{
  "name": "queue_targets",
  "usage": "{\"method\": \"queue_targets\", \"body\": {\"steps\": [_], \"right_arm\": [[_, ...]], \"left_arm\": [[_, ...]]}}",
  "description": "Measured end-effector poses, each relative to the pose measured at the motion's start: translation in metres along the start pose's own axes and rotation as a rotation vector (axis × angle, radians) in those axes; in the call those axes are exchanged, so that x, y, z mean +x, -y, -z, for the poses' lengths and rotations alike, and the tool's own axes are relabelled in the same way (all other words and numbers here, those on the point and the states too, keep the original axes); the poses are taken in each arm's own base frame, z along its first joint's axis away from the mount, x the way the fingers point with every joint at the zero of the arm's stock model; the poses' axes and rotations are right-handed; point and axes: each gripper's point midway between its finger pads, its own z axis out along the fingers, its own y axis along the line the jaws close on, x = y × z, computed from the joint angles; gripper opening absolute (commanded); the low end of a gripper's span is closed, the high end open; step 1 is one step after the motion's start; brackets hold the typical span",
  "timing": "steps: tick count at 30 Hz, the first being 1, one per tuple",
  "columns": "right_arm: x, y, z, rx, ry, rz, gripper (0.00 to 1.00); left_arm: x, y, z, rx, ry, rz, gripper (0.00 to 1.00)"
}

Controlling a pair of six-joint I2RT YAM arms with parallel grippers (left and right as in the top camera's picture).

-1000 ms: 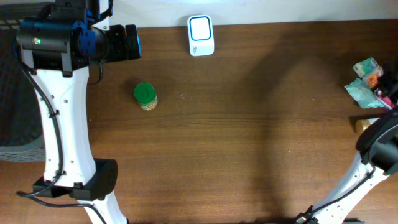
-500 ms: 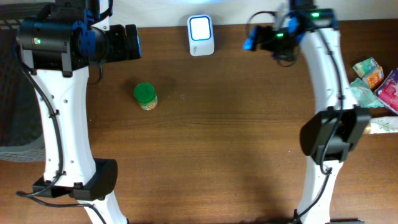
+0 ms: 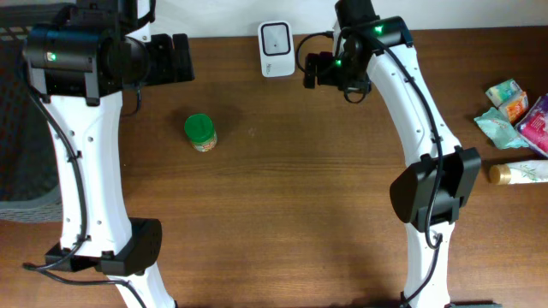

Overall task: Scan the item barcode
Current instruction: 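Reach the left gripper down to the green-capped jar and grasp it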

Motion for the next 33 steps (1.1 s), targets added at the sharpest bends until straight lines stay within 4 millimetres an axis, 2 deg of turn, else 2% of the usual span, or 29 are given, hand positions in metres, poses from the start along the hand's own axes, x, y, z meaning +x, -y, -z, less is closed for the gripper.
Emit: {"method": "queue_targets", "body": {"steps": [3,6,8,9,11,12,13,15,17,18,22,25,26,28,30,33], "right_arm": [[-0.001,-0.018,-0.004,-0.051,0.008,0.040,0.99],[0.015,-0.038,-0.029,-0.037,-0.040,0.114,0.99],[0.024,-0.041,-0.043,-0.013,-0.070,0.130,0.99],[0.024,-0.038,-0.044,-0.002,-0.070,0.126,0.99],[0.015,-0.021,-0.039,0.015,-0.054,0.098,0.99],[0.009,-0.005,-0.035,0.032,-0.044,0.069,0.99],[0.002,0.016,-0.030,0.056,-0.032,0.035,0.99],[-0.010,0.080,-0.013,0.118,-0.021,-0.082,0.99],[-0.008,0.124,0.000,0.155,-0.037,-0.169,0.99],[-0.009,0.138,0.004,0.164,-0.032,-0.198,0.99],[-0.012,0.171,0.014,0.181,-0.015,-0.259,0.99],[-0.012,0.180,0.018,0.186,-0.009,-0.279,0.99],[-0.012,0.181,0.018,0.186,-0.008,-0.280,0.99],[-0.012,0.181,0.019,0.186,-0.009,-0.280,0.98],[-0.012,0.181,0.020,0.186,-0.008,-0.280,0.99],[-0.012,0.180,0.020,0.186,-0.007,-0.280,0.99]], "left_arm": [[0.000,0.000,0.000,0.000,0.000,0.000,0.99],[0.000,0.000,0.000,0.000,0.000,0.000,0.99],[0.000,0.000,0.000,0.000,0.000,0.000,0.99],[0.000,0.000,0.000,0.000,0.000,0.000,0.99],[0.000,0.000,0.000,0.000,0.000,0.000,0.99],[0.000,0.000,0.000,0.000,0.000,0.000,0.99],[0.000,0.000,0.000,0.000,0.000,0.000,0.99],[0.000,0.000,0.000,0.000,0.000,0.000,0.99],[-0.007,0.002,0.000,0.007,0.028,0.002,0.99],[-0.012,0.003,0.000,0.011,0.051,0.003,0.99],[-0.010,0.015,0.001,0.086,0.036,0.001,0.99],[0.008,0.032,0.000,0.174,-0.045,-0.009,0.99],[0.014,0.037,-0.006,0.184,-0.076,-0.022,0.99],[0.034,0.041,-0.031,0.163,-0.180,-0.045,0.99],[0.065,0.041,-0.072,0.109,-0.331,-0.063,0.99],[0.086,0.035,-0.136,0.052,-0.405,-0.070,0.99]]}}
